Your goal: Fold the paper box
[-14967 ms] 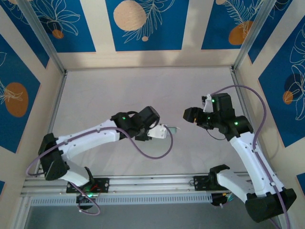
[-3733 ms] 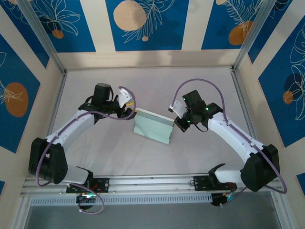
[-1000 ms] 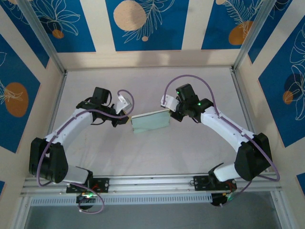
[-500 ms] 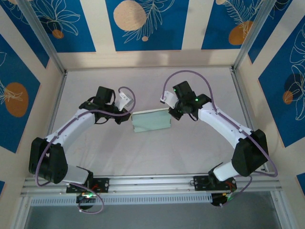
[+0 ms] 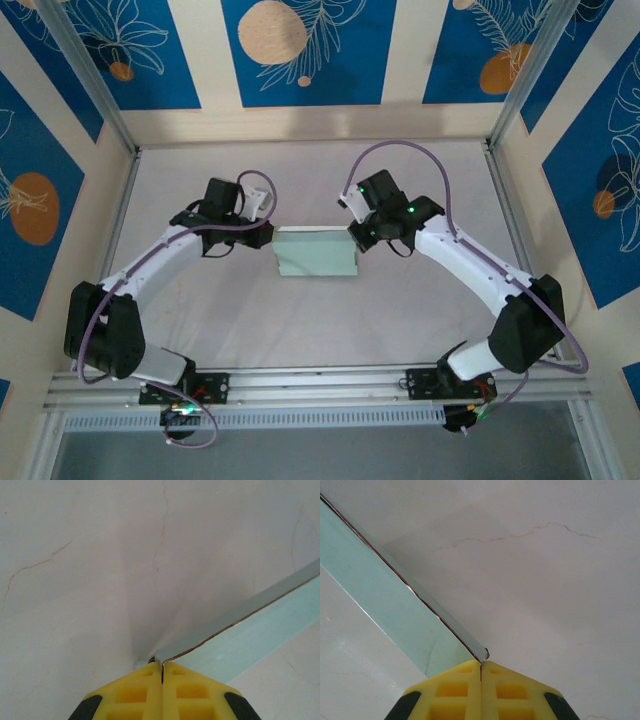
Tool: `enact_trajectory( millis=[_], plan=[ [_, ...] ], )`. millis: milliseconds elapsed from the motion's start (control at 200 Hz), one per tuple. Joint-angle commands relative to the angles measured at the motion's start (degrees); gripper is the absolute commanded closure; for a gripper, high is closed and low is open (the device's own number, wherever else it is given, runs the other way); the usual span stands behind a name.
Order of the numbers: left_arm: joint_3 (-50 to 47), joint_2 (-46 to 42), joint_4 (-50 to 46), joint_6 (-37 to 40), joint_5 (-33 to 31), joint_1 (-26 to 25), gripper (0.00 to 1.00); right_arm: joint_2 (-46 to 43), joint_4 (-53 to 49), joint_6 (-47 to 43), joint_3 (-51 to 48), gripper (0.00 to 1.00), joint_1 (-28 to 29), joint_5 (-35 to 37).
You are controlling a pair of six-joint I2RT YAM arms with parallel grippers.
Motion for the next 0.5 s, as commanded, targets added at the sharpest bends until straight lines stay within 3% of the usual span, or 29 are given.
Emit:
enact_trajectory(
  millis=[0, 175, 495],
  plan=[
    [0.13, -0.19, 3.42, -5.1, 3.34, -1.93, 1.0, -1.5, 2.73, 6.78, -1.78, 1.0, 1.47, -2.19],
    [-0.57, -1.94, 4.58, -6.81, 3.61, -1.93, 1.0, -4.17, 6.46, 11.52, -5.03, 1.0, 1.66, 0.56],
    [-5.48, -3.79, 10.48, -10.64, 3.24, -2.71, 1.0, -7.0, 9.64, 26.23, -7.48, 1.0, -0.14, -1.34]
  ],
)
